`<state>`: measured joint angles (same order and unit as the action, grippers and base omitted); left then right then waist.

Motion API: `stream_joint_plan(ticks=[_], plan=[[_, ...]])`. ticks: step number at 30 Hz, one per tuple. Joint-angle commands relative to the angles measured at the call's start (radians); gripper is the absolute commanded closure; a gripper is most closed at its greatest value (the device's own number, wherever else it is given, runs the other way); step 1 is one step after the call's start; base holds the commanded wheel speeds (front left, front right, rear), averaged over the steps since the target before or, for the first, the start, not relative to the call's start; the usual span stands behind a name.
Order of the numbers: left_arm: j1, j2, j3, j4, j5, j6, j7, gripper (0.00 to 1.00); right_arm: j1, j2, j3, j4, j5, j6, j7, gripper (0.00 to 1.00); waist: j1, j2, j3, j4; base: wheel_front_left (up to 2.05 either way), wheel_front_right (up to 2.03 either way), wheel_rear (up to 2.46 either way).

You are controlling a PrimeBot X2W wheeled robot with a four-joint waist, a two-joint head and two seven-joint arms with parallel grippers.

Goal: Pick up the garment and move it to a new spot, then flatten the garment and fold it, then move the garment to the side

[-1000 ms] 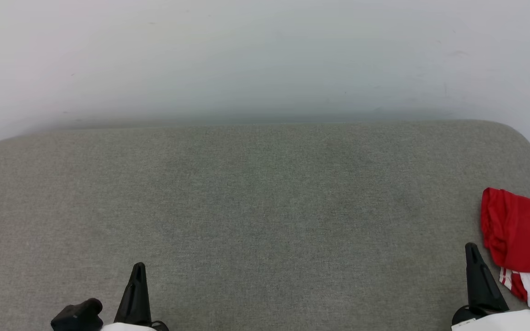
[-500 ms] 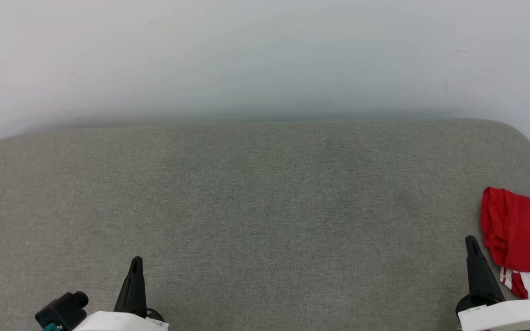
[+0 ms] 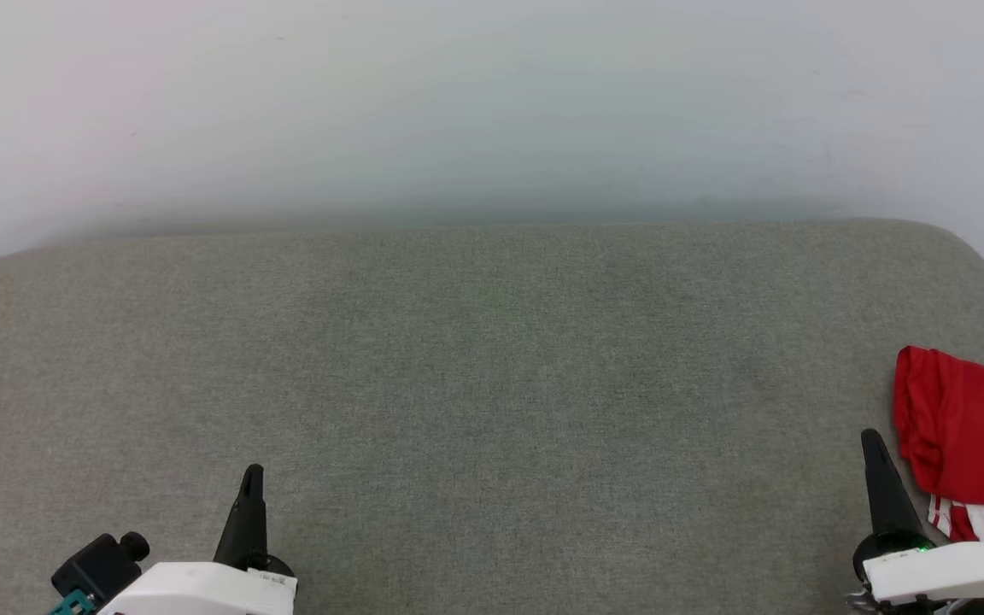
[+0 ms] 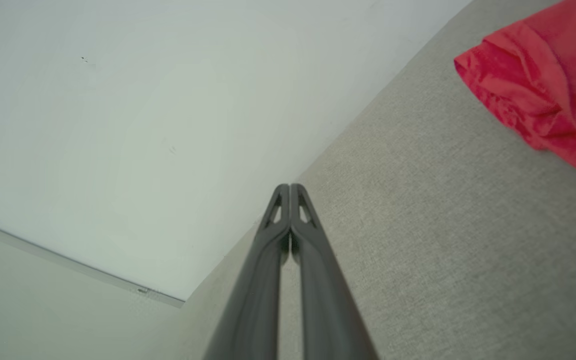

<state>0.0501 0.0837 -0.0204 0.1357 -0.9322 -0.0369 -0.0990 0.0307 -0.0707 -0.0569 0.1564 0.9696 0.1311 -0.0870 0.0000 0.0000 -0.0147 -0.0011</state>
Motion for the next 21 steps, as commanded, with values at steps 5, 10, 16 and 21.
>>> stream_joint_plan(ticks=[5, 10, 16, 21], plan=[[-0.037, 0.007, 0.012, 0.004, -0.087, -0.016, 0.018, 1.00, -0.038, -0.009, -0.003, 0.002, 0.083, 0.000, 0.018, 1.00, 0.0000, 0.0000, 0.001, 0.000, 0.00, 0.00, 0.00], [-0.049, 0.007, 0.018, 0.013, -0.148, -0.023, 0.032, 1.00, -0.048, -0.010, -0.004, 0.010, 0.139, 0.000, 0.033, 1.00, 0.0000, 0.0000, 0.003, 0.000, 0.00, 0.00, 0.00], [-0.064, 0.008, 0.025, 0.024, -0.217, -0.032, 0.048, 1.00, -0.060, -0.009, -0.006, 0.018, 0.202, 0.000, 0.049, 1.00, 0.0000, 0.0000, 0.004, 0.000, 0.00, 0.00, 0.00], [-0.071, 0.008, 0.030, 0.032, -0.260, -0.038, 0.059, 1.00, -0.066, -0.009, -0.007, 0.024, 0.242, 0.000, 0.060, 1.00, 0.0000, 0.0000, 0.005, 0.000, 0.00, 0.00, 0.00]])
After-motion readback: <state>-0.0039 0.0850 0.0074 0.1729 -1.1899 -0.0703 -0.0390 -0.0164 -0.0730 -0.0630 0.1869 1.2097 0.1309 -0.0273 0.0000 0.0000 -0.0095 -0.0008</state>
